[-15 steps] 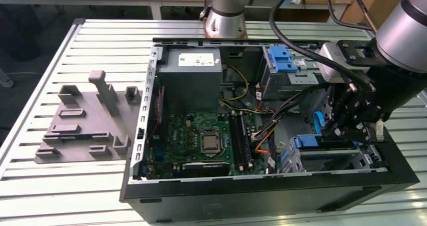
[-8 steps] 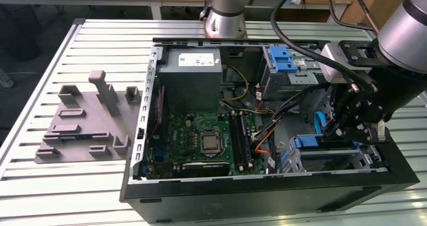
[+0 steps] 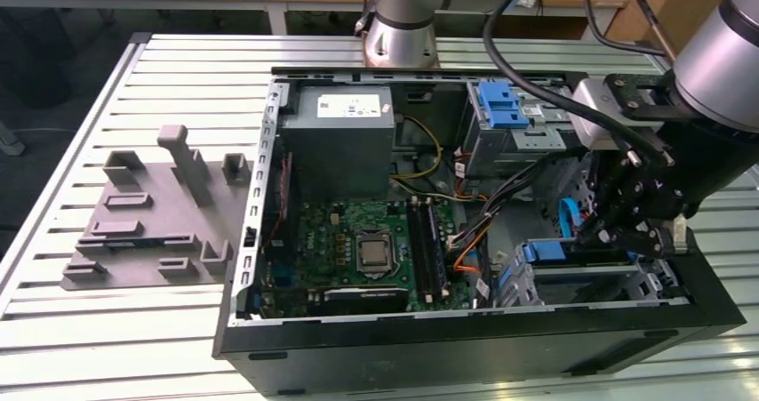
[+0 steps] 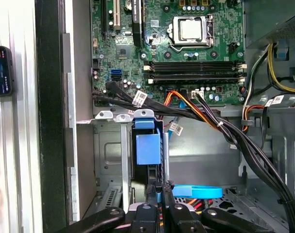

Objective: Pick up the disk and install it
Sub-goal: 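Insert the second disk wire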

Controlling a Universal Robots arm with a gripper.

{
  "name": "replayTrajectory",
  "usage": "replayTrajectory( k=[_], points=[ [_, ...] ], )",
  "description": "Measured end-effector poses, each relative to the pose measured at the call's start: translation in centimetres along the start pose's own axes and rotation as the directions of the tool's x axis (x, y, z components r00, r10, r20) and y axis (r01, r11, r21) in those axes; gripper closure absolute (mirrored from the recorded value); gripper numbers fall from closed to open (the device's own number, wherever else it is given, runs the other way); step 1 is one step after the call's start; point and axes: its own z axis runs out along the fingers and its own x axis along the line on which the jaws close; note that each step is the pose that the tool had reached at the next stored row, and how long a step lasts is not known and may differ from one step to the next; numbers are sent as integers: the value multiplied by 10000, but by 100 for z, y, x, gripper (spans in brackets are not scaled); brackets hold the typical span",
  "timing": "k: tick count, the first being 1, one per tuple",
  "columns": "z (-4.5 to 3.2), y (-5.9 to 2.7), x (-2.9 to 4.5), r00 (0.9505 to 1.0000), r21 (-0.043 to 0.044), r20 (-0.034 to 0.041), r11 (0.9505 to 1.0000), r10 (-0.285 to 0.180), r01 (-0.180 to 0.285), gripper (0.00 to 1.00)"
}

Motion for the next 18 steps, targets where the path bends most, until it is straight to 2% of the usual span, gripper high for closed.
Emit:
replayTrajectory(
  k=[6, 18],
  points=[
    [6, -29, -1, 10000, -1, 22, 10000, 2, -2, 84],
    [31, -35, 4, 10000, -3, 47, 10000, 1, -1, 84]
  ],
)
